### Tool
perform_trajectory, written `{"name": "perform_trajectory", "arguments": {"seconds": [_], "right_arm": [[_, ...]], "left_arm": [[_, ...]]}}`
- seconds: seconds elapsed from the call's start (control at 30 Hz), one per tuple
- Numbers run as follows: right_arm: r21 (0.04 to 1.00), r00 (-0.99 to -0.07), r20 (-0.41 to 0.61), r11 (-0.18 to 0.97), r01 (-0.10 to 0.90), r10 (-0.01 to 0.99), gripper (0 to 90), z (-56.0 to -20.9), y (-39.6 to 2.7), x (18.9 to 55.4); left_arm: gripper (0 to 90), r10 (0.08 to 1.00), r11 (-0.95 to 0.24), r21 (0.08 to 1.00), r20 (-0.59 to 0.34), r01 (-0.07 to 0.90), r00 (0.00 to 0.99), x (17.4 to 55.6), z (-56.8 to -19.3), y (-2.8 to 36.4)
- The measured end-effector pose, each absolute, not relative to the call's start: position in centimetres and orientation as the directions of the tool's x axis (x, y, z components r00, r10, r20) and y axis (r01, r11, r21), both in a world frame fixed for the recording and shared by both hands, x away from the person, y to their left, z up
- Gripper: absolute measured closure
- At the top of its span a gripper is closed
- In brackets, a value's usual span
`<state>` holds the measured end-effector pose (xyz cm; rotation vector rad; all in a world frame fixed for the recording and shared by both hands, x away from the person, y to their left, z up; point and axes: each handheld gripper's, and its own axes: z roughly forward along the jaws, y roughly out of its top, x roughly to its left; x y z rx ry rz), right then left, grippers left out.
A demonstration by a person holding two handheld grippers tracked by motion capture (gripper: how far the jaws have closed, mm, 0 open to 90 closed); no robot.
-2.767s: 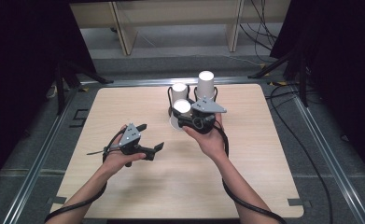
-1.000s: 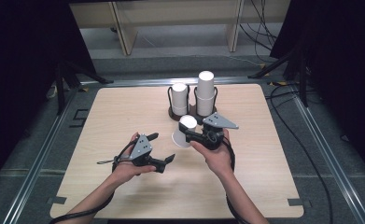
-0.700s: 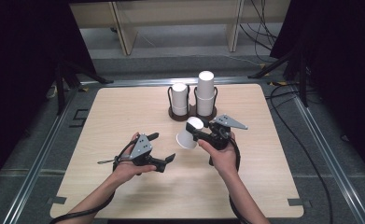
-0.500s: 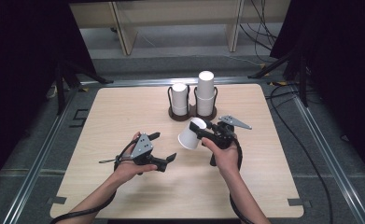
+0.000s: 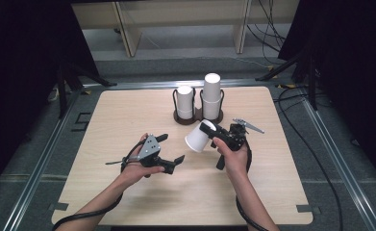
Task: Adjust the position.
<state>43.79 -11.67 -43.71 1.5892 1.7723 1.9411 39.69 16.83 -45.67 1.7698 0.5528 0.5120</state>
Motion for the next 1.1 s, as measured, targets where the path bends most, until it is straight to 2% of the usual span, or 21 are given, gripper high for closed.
{"name": "perform_trajectory", "arguments": {"seconds": [0.33,0.37,0.43,0.63,0.8,0.87,0.9,1.1], "right_arm": [[0.724,-0.433,0.665,-0.384,0.573,0.609,36.1,-44.3,-12.4,44.6],[0.685,-0.396,0.701,-0.406,0.605,0.593,36.1,-44.2,-12.3,44.5],[0.702,-0.409,0.685,-0.398,0.591,0.602,36.1,-44.5,-12.5,44.8],[0.663,-0.394,0.73,-0.436,0.609,0.559,36.1,-44.6,-12.6,45.0],[0.651,-0.374,0.737,-0.444,0.615,0.563,36.1,-44.4,-12.6,45.0],[0.614,-0.351,0.772,-0.477,0.629,0.53,36.1,-44.4,-12.4,45.1],[0.638,-0.375,0.754,-0.462,0.617,0.54,36.1,-44.5,-12.6,45.2],[0.61,-0.352,0.777,-0.486,0.626,0.522,36.1,-44.6,-12.5,45.4]], "left_arm": [[0.0,0.598,-0.229,0.968,0.054,0.106,0.8,40.5,-45.4,15.7],[0.0,0.597,-0.225,0.969,0.054,0.102,0.8,40.6,-45.4,15.6],[0.0,0.597,-0.232,0.967,0.058,0.103,0.8,40.7,-45.4,15.5],[0.0,0.592,-0.232,0.968,0.064,0.093,0.803,41.1,-45.3,15.0],[0.0,0.597,-0.241,0.967,0.082,0.081,0.798,41.4,-45.6,14.9],[0.0,0.596,-0.251,0.965,0.087,0.081,0.798,41.4,-45.6,14.9],[0.0,0.596,-0.251,0.965,0.088,0.081,0.798,41.5,-45.6,14.9],[0.0,0.595,-0.246,0.966,0.085,0.081,0.799,41.7,-45.5,14.5]]}}
